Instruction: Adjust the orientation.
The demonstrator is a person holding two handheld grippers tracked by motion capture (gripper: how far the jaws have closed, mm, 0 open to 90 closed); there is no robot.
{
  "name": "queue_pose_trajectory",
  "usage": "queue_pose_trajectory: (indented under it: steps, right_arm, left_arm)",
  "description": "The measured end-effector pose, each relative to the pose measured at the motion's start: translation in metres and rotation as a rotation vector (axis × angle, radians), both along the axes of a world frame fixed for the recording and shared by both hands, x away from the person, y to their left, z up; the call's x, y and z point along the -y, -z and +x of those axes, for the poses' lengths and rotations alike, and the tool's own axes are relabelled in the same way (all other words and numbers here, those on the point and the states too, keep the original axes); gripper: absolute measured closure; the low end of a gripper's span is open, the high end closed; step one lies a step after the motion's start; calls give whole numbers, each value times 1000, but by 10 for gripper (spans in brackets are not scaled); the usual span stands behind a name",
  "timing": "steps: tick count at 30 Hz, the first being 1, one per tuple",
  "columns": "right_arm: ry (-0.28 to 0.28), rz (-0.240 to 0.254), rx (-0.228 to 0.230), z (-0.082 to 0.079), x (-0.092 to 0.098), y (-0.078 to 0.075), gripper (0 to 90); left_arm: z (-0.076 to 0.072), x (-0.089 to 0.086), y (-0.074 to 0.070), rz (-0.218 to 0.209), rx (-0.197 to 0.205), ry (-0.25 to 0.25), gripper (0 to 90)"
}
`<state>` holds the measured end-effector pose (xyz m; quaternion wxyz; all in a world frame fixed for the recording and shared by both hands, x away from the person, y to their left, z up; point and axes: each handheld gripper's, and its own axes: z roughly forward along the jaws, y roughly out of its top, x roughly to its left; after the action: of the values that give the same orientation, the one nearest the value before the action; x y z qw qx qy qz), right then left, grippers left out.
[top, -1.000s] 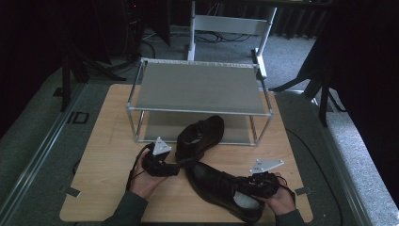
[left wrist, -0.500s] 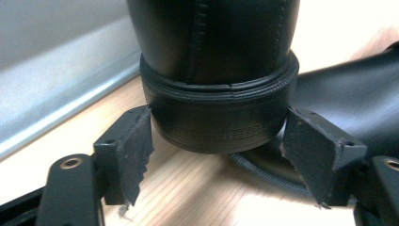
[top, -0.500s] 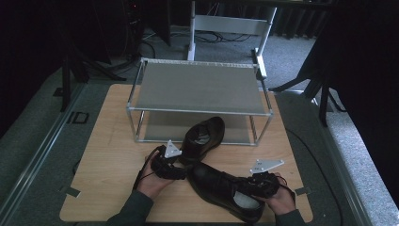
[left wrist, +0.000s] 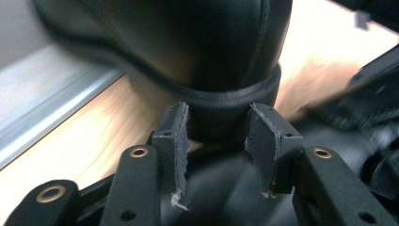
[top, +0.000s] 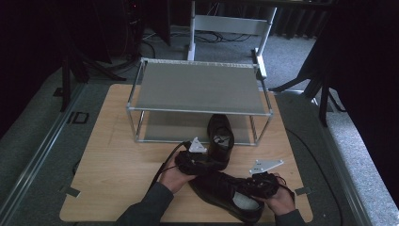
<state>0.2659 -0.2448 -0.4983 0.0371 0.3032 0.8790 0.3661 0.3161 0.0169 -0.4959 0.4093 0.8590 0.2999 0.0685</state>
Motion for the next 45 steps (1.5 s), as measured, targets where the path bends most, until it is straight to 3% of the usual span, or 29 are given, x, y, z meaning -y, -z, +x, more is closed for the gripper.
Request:
queue_pose_trajectory:
  steps: [2,5,8,12,15,19,22,27,31,33,37,39,42,45]
  right_arm:
    - [1,5,-3,0,1,0,824]
    - [-3,13,-2,1,0,1,824]
    - [-5,14,4,1,-1,1,822]
    - [1,11,4,1,-1,1,809]
    - [7,5,7,2,-1,1,775]
    - [7,9,14,1,1,-2,691]
    - [-4,37,33,-2,7,-13,637]
    - [-19,7,48,-2,16,-27,572]
    - [-53,2,19,-2,20,-33,531]
    - [-49,14,42,-3,26,-39,536]
    - [12,112,88,2,37,-54,528]
    - [70,133,106,12,37,-57,518]
    - [173,105,128,32,29,-55,509]
    - [241,40,159,54,18,-47,511]
  left_arm:
    - [3,9,-1,12,-7,24,603]
    - [5,27,7,72,4,55,645]
    - [8,41,9,70,1,60,673]
    - [7,42,1,70,35,53,675]
    - [5,32,-3,88,50,41,663]
    - [0,15,-6,71,59,11,638]
    - [-5,1,-10,66,76,-13,618]
    - [-14,-24,-15,37,91,-73,604]
    - [-23,-39,-14,24,93,-103,598]
    - [-28,-45,-13,21,93,-110,592]
    - [-34,-56,-10,-4,79,-141,588]
    - [-36,-60,-8,-18,69,-152,587]
    - [-38,-65,-5,-20,62,-167,587]
    - [-38,-68,-1,-2,63,-182,587]
